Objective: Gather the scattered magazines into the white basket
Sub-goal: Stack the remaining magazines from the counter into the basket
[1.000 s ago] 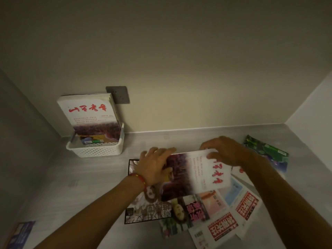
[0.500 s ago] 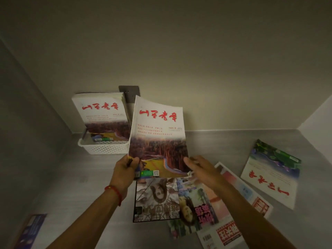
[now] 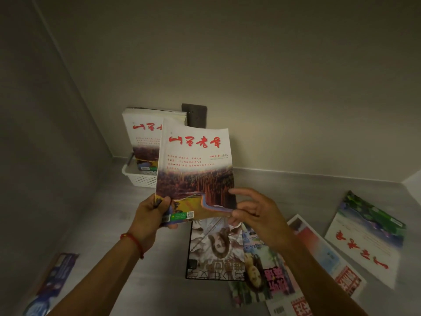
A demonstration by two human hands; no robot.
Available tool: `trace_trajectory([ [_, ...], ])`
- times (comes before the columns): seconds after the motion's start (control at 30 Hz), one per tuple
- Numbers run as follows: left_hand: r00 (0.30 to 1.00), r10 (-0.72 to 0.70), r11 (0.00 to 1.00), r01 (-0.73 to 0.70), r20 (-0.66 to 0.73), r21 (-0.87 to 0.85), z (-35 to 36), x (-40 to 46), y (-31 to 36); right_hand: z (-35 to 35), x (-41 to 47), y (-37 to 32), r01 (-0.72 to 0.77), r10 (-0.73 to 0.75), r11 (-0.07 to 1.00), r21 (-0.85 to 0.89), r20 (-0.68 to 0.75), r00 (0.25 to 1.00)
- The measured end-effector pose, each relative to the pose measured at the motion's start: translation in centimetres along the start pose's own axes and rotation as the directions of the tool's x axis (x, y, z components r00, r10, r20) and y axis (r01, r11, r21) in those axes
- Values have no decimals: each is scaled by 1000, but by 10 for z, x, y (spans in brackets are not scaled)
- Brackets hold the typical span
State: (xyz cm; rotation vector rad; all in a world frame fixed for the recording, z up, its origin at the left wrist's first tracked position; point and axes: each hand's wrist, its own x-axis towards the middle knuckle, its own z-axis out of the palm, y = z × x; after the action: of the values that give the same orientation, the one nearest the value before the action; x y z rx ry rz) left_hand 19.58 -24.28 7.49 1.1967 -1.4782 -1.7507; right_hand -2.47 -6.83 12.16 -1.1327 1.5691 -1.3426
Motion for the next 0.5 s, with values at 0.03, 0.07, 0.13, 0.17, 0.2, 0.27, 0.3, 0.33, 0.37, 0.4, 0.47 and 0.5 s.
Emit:
trace_trajectory([
  [0.03,1000,-6,1000,6,8,-4,-5,0,0,4,3,-3,22,-22,1000,1,17,1000],
  [0.07,1000,-16,1000,16,13,-14,-9,0,1,7,6,-6,33,-33,999,1,28,999],
  [0.13,998,-45,998,46,32,-43,-16,-1,4,12,12,-11,40,-39,999,-24,41,998],
  [0.17,997,-57,996,60,54,-62,-20,-2,6,15,15,-13,44,-42,998,-44,48,998],
  [0.2,995,-62,994,68,79,-81,-23,-2,7,17,18,-15,52,-48,996,-70,52,998],
  [0.27,991,-72,991,84,117,-105,-32,-3,10,24,23,-19,80,-74,988,-133,49,996],
  [0.3,989,-82,989,96,125,-109,-35,-3,11,29,25,-22,100,-94,982,-160,40,995],
  [0.33,987,-90,989,105,131,-109,-39,-3,11,34,28,-24,125,-122,975,-186,31,992],
  [0.37,986,-96,988,111,134,-108,-42,-2,11,40,31,-25,156,-154,964,-213,24,988],
  [0.4,986,-99,988,113,134,-105,-46,-1,11,45,34,-26,188,-189,951,-245,23,982],
  [0.47,987,-96,988,110,130,-105,-52,2,9,55,40,-27,223,-224,924,-310,33,974],
  [0.5,988,-92,989,106,127,-106,-56,4,9,59,44,-27,221,-222,920,-324,34,974],
])
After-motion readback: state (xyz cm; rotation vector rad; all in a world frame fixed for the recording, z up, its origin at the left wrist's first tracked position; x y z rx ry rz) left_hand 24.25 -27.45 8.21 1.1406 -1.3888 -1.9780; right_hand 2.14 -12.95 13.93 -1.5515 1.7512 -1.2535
